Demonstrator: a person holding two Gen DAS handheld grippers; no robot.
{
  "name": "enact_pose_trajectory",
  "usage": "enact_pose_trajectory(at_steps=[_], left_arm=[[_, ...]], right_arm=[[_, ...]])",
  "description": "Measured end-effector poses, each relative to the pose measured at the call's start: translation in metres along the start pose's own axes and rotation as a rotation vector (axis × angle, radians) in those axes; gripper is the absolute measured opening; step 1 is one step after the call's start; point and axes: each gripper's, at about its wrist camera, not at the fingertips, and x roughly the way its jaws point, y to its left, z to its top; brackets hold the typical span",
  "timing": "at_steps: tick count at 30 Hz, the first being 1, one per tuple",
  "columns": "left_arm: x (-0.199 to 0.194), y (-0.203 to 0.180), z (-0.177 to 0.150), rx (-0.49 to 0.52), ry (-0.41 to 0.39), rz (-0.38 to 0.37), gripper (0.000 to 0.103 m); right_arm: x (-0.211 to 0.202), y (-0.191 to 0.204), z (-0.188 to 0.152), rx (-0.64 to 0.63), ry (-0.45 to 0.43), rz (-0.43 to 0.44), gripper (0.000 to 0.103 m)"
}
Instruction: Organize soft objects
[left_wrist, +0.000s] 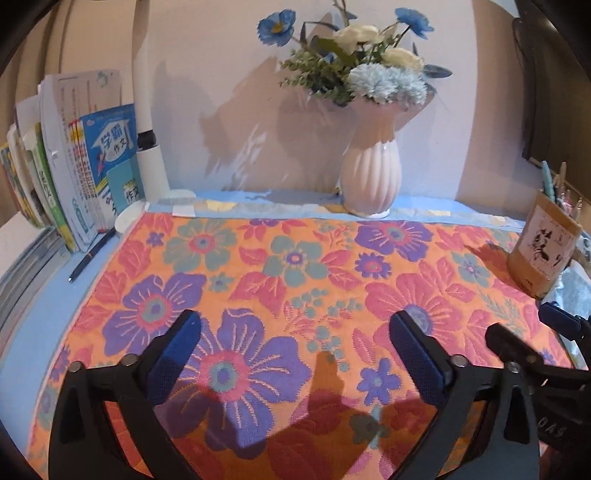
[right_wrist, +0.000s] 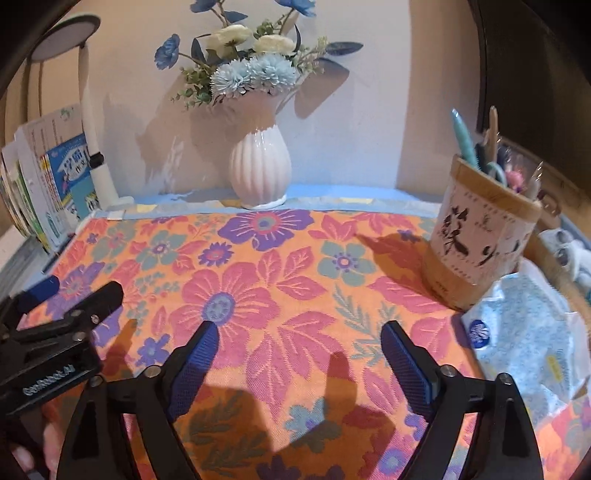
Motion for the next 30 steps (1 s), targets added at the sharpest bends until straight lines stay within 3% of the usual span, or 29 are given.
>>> enact_pose_trajectory(at_steps=[4, 8, 30], left_arm=[[0.000, 0.004, -0.001, -0.024, 0.005, 0.004, 0.102], [-0.005, -0.008, -0.002, 0.037, -0.019, 0.032, 0.102], [0.001, 0.001, -0.002, 0.002, 0.017, 0.026, 0.102]], right_arm=[[0.001, 0.002, 0.001, -0.011, -0.002, -0.005, 0.093], [0.000, 0.001, 0.000, -0.001, -0.012, 0.001, 0.093], [0.007, 0.008, 0.000, -0.017, 0.020, 0.014, 0.093]])
